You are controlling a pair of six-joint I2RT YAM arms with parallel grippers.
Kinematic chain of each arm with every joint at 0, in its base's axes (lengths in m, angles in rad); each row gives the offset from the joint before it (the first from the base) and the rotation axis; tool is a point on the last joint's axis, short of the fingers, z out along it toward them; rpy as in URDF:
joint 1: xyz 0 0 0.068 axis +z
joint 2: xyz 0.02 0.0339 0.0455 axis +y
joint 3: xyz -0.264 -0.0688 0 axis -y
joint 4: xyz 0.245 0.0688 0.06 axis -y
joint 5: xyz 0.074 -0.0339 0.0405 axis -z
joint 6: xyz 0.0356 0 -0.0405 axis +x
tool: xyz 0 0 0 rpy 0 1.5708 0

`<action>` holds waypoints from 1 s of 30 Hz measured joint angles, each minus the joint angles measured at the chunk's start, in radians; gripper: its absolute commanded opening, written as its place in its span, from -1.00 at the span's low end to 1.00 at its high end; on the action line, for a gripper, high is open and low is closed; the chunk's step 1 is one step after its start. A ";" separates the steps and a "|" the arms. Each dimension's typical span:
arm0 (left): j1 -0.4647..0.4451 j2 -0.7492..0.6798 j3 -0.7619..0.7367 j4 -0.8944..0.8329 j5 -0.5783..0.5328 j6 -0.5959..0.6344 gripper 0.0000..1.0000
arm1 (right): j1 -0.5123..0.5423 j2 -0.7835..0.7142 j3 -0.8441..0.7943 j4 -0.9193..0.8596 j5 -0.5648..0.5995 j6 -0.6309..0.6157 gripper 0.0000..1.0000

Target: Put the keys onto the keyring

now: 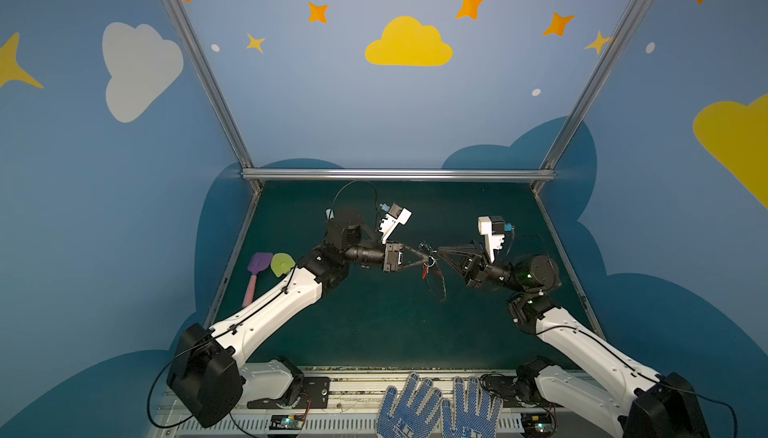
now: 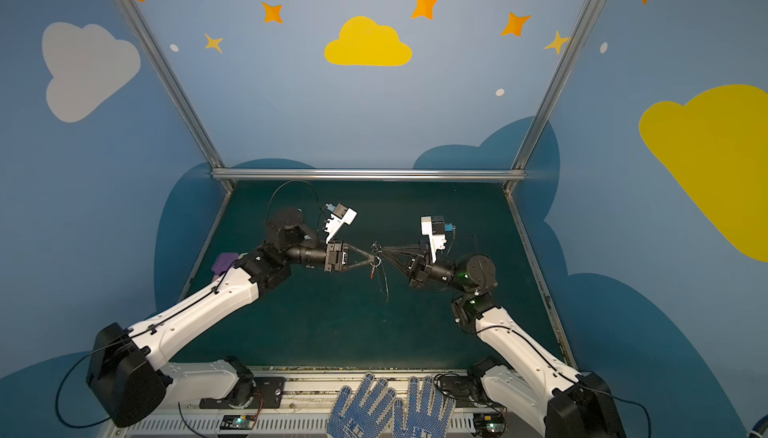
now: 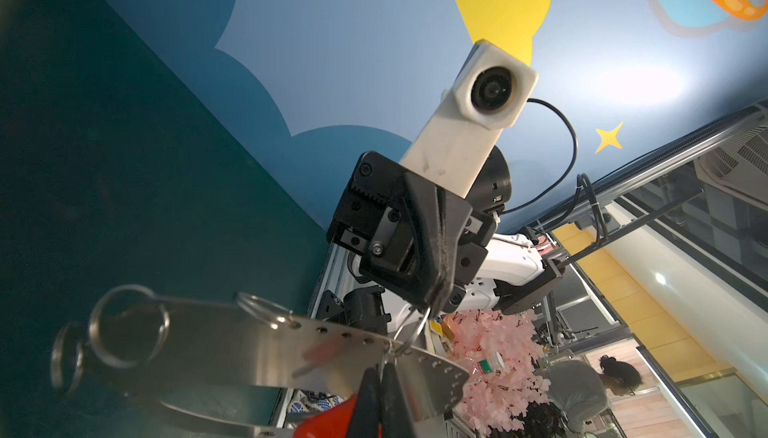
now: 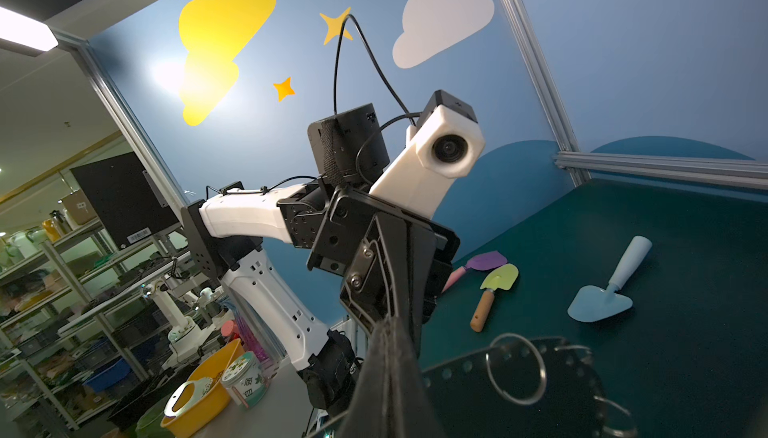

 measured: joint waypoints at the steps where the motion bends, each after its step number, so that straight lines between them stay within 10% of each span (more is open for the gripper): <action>1: -0.007 0.005 0.000 0.008 -0.008 -0.009 -0.93 | 0.003 0.000 -0.002 0.007 0.003 0.000 -1.00; 21: -0.054 0.105 -0.007 0.081 -0.104 -0.187 -0.93 | 0.028 -0.105 -0.062 0.026 0.137 -0.115 -1.00; 30: 0.013 0.037 0.012 -0.086 -0.117 -0.047 -0.93 | 0.012 -0.237 0.032 -0.451 0.170 -0.270 -0.36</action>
